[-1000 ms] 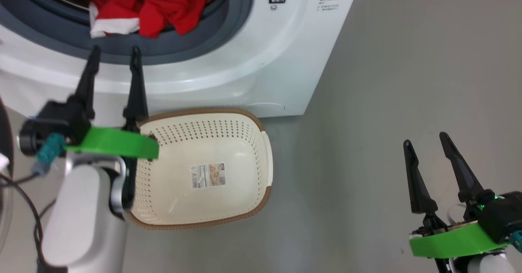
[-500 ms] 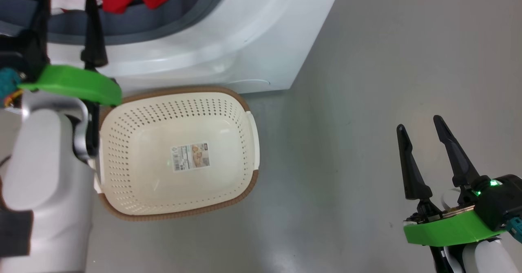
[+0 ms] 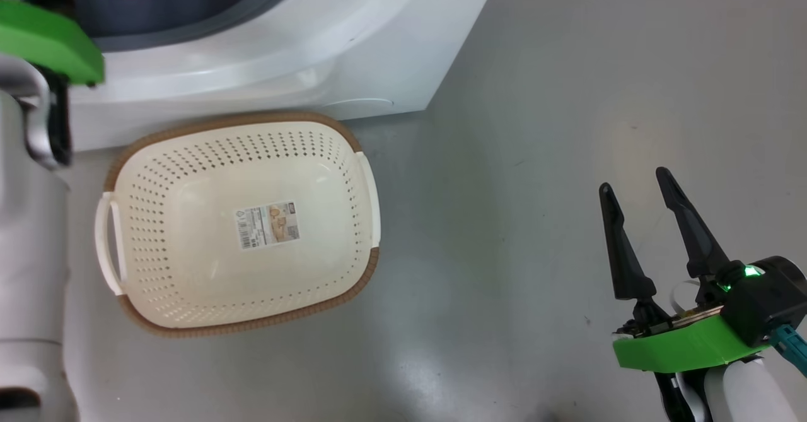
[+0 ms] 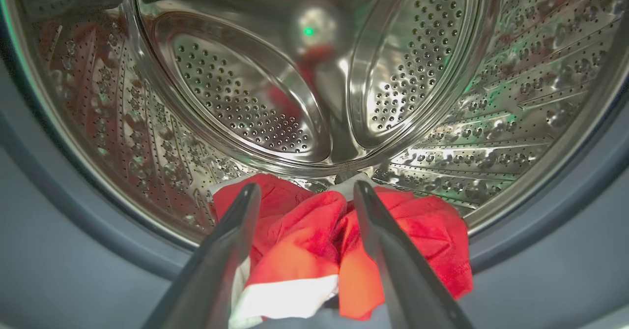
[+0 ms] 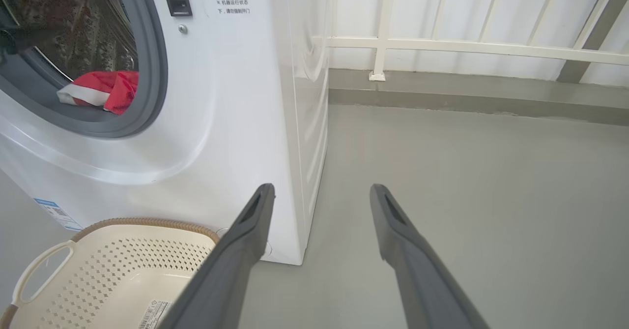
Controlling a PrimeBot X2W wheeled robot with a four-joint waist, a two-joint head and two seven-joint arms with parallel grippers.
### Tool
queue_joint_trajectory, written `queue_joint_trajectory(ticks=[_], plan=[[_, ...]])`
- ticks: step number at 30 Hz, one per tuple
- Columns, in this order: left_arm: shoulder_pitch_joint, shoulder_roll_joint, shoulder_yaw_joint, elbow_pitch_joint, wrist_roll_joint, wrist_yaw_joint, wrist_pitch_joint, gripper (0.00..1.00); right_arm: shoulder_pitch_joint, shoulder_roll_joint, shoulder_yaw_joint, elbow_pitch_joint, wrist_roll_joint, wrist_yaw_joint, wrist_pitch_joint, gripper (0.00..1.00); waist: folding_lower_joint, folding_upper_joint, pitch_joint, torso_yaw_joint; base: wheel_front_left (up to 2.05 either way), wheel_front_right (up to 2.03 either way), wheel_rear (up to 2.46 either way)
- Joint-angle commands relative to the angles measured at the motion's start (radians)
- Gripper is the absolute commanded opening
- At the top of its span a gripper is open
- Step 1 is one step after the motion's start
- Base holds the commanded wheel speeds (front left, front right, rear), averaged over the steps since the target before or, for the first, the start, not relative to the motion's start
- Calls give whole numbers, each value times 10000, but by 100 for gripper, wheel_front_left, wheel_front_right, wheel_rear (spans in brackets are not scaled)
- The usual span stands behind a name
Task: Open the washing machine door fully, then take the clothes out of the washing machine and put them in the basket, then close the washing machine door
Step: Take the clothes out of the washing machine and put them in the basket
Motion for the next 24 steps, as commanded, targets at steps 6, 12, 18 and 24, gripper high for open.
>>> queue_joint_trajectory(ticks=[6,12,18,24], plan=[[-897,771,-14,752,132,15,516,100,-187,-123,304,-140,-8,62,-63,100,0,-1,205,-224,0,0,0],[-1459,1060,-198,1658,234,43,960,100,-223,-123,368,-56,-129,62,-63,100,0,-1,289,-429,0,0,0],[-1813,1323,-395,2484,335,98,1615,100,-210,-123,434,-17,-147,62,-63,100,0,-1,354,-584,0,0,0],[-1929,1699,-632,3047,509,226,1929,100,-176,-123,571,79,-31,62,-63,100,0,-1,361,-760,0,0,0]])
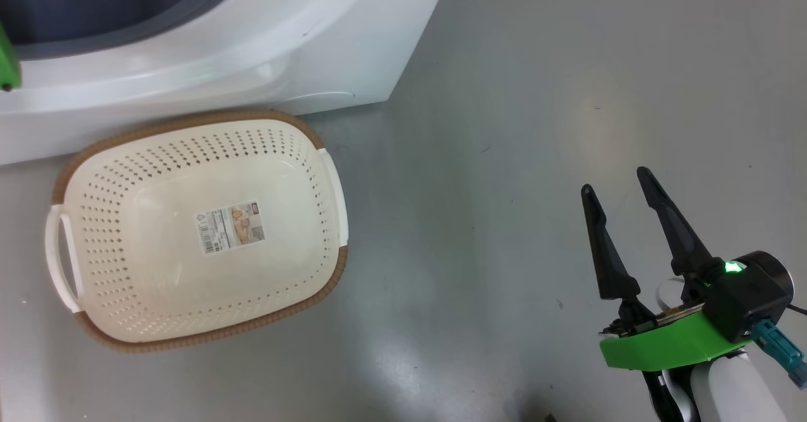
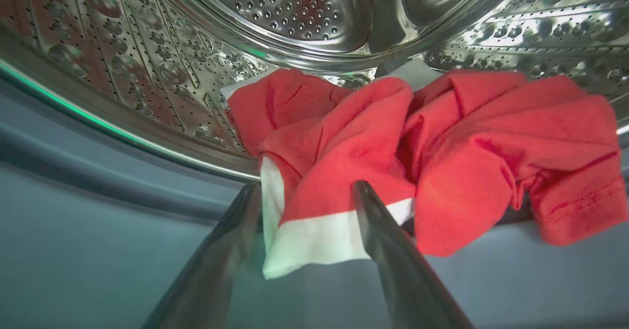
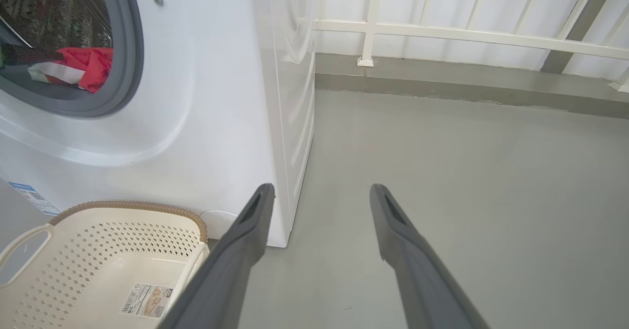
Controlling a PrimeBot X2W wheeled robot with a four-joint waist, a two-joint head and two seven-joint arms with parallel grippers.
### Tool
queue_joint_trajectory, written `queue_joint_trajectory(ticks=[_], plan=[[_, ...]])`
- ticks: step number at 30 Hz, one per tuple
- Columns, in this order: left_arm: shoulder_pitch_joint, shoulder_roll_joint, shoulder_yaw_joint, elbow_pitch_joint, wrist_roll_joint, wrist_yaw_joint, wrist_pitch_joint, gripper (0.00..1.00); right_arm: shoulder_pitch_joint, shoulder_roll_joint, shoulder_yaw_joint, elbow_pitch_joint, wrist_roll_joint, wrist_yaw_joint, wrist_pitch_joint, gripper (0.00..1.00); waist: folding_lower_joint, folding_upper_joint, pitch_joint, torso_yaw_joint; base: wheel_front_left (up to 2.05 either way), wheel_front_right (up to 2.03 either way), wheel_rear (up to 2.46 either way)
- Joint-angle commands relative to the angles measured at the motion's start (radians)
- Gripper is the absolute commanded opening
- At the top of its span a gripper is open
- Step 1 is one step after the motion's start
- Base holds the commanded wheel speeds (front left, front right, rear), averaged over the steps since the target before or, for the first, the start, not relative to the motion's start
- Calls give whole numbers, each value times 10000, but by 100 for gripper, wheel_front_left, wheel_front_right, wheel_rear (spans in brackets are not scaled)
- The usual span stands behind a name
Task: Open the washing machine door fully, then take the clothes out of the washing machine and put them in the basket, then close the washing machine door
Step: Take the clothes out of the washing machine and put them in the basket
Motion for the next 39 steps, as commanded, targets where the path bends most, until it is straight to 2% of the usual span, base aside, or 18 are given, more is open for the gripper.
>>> queue_joint_trajectory(ticks=[1,20,29,31,32,33,34,39], plan=[[-215,635,-22,-81,186,51,93,100,34,-125,253,-157,72,62,-63,100,0,-1,31,-62,0,0,0],[-347,1432,-680,461,477,120,432,100,30,-125,499,-61,285,62,-63,100,0,-1,261,-702,0,0,0],[-369,1535,-827,553,431,146,543,100,-23,-125,605,-28,368,62,-63,100,0,-1,320,-779,0,0,0],[-348,1522,-835,583,377,122,705,76,-34,-125,614,-33,377,62,-63,100,0,-1,315,-767,0,0,0],[-337,1542,-845,600,357,89,839,39,-44,-125,616,-30,382,62,-63,100,0,-1,317,-760,0,0,0],[-331,1551,-845,613,325,55,948,14,-54,-125,619,-26,387,62,-63,100,0,-1,319,-752,0,0,0],[-328,1543,-847,621,296,35,1009,0,-60,-125,621,-22,393,62,-63,100,0,-1,320,-738,0,0,0],[-424,1516,-845,616,134,-138,953,0,-81,-125,608,-13,446,62,-63,100,0,-1,371,-619,0,0,0]])
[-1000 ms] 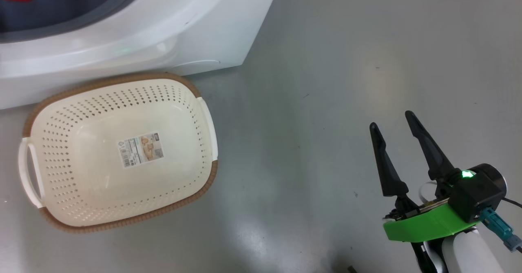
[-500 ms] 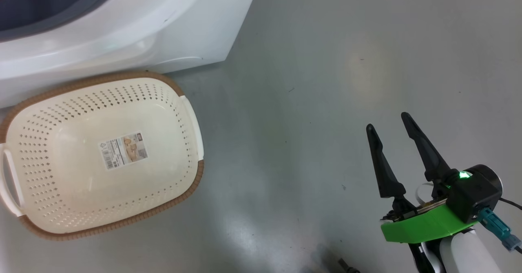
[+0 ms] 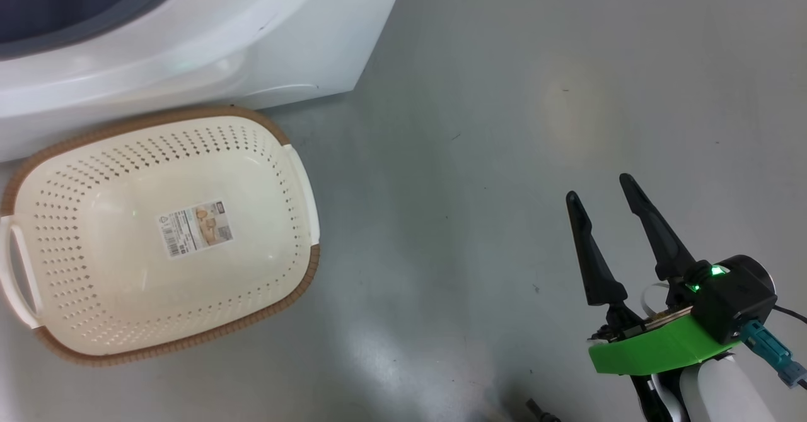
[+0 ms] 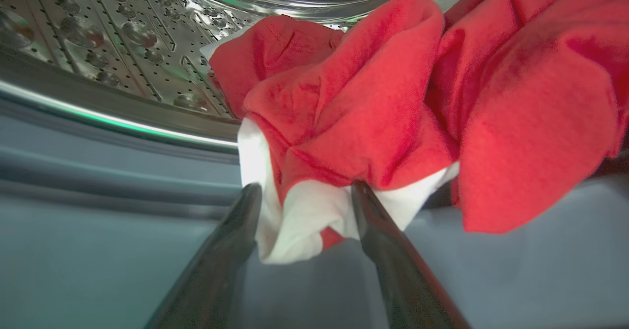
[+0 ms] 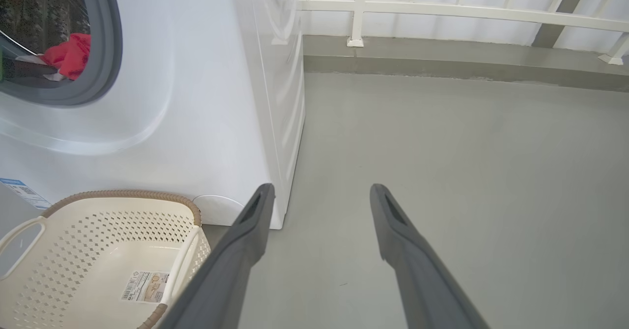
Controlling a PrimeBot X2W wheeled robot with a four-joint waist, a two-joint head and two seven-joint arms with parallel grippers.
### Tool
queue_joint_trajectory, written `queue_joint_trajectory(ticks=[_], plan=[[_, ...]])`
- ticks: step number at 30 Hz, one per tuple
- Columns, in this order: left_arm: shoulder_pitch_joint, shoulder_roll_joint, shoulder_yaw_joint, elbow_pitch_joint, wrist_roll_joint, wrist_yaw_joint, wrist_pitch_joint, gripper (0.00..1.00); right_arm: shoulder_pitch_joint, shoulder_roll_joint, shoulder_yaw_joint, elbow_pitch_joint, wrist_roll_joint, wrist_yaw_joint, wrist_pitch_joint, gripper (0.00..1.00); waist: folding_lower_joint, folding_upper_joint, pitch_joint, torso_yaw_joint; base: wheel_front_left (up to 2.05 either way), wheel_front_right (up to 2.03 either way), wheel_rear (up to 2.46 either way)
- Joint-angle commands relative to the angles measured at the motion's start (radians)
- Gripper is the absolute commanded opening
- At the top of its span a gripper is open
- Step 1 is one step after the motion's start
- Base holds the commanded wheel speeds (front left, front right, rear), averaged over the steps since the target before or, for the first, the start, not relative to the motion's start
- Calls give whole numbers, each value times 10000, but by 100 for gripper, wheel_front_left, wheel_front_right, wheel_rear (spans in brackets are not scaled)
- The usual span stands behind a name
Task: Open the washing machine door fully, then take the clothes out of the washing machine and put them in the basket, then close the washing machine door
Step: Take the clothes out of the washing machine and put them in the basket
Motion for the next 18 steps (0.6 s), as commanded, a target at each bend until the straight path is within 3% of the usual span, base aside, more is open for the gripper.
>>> queue_joint_trajectory(ticks=[1,18], plan=[[-126,591,86,-110,-64,-55,-59,0,-91,-131,234,-170,34,62,-63,100,0,0,22,53,0,0,0],[30,239,152,-403,-604,-95,-2073,0,-161,-131,219,-123,-27,62,-63,100,0,0,-213,216,0,0,0]])
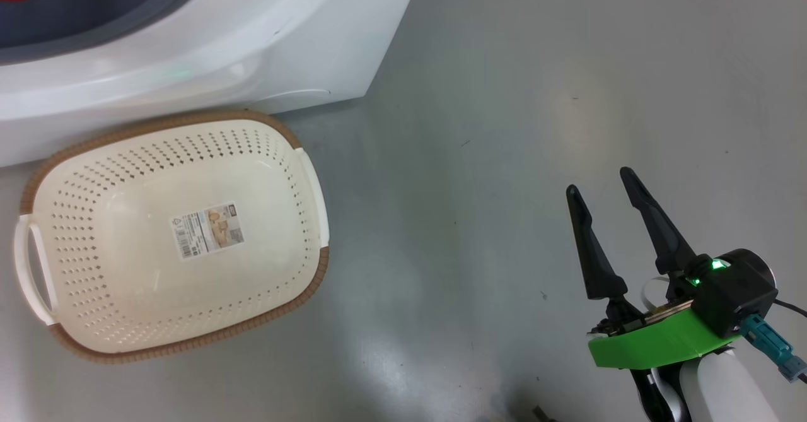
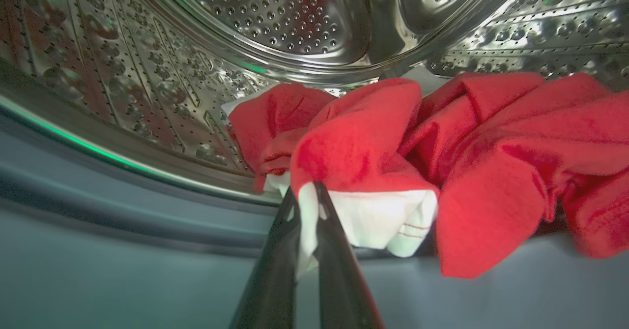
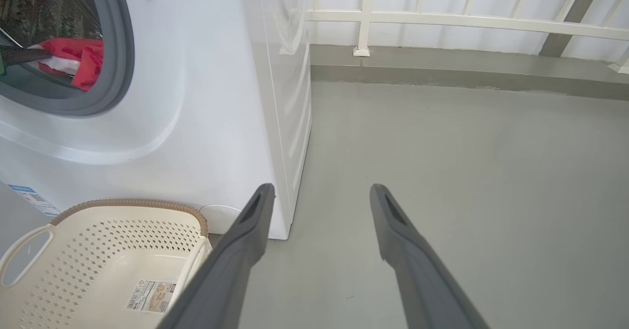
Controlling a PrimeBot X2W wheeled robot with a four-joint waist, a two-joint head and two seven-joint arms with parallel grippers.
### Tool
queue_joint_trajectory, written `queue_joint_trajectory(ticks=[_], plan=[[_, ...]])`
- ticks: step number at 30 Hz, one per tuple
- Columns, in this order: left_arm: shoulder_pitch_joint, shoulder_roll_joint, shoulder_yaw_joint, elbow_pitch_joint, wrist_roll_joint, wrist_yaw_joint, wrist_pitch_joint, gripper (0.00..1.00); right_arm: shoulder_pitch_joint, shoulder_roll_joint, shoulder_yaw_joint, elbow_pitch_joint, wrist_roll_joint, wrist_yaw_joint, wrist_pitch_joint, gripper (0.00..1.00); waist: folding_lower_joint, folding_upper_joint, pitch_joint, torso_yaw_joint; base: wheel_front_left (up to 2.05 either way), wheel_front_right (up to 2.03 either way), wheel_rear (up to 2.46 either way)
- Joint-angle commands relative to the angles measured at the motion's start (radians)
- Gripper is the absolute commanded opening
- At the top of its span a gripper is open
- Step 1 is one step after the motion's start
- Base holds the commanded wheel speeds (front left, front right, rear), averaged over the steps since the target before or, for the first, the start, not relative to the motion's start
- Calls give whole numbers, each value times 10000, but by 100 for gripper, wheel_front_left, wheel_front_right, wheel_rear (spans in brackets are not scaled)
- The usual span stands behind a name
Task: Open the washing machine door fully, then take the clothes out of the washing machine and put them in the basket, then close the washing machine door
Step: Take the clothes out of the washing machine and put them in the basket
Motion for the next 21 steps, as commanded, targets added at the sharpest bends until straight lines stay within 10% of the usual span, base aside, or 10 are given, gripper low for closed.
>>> queue_joint_trajectory(ticks=[1,21], plan=[[4,374,26,-276,-80,3,-168,0,18,-129,215,-193,-33,62,-63,100,0,0,-40,11,0,0,0],[1741,-254,398,-2531,-775,51,-1200,0,93,-129,-18,-179,24,62,-63,100,0,0,-877,697,0,0,0]])
